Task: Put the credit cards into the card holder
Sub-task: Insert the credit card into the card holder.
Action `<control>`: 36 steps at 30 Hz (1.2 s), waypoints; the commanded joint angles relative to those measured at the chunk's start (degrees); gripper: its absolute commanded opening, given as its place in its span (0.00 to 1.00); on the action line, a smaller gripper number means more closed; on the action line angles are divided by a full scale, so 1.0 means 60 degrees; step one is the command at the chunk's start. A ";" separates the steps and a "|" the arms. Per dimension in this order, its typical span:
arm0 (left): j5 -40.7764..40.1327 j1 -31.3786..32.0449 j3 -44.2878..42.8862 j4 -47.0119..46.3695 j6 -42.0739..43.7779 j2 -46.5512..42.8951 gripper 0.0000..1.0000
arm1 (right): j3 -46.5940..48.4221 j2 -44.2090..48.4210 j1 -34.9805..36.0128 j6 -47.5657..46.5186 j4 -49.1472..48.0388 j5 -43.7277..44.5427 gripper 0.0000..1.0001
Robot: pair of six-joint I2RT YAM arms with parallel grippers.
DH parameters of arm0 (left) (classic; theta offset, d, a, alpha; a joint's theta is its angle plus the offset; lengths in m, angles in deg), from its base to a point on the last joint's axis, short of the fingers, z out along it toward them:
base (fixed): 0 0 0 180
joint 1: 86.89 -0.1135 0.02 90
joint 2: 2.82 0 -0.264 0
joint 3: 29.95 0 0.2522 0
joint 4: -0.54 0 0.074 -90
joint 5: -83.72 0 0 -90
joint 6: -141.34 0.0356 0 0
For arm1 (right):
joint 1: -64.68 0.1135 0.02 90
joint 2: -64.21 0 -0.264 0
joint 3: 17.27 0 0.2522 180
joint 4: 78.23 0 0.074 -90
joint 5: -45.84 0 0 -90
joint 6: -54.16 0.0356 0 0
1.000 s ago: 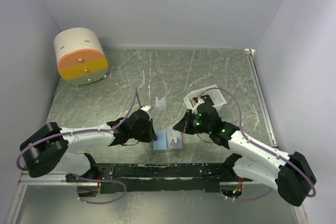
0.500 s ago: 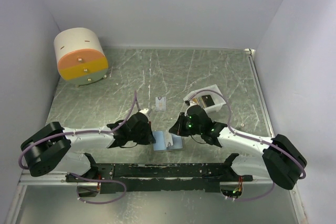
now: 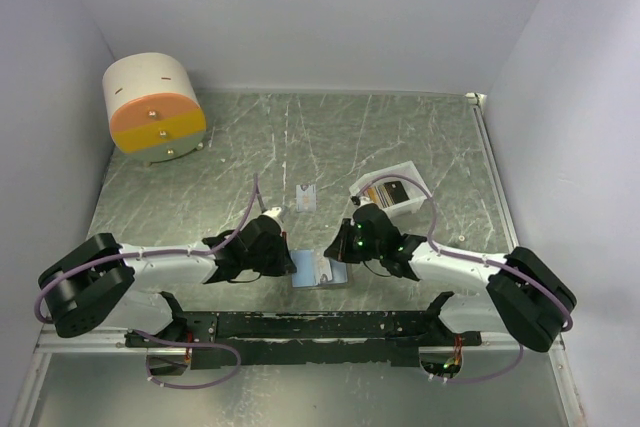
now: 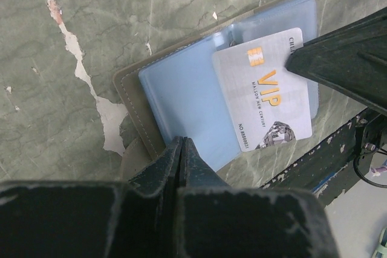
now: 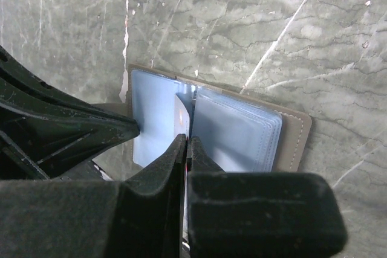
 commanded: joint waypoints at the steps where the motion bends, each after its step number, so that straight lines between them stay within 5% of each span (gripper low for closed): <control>1: -0.0251 0.0039 0.0296 0.0134 -0.0039 -0.0093 0.08 | -0.0223 -0.0181 0.0034 -0.0153 -0.0168 0.0276 0.00; 36: 0.0281 0.0142 0.0412 -0.0025 -0.0719 -0.0214 0.10 | -0.0810 -0.0918 0.0251 0.0847 -0.2100 0.0594 0.00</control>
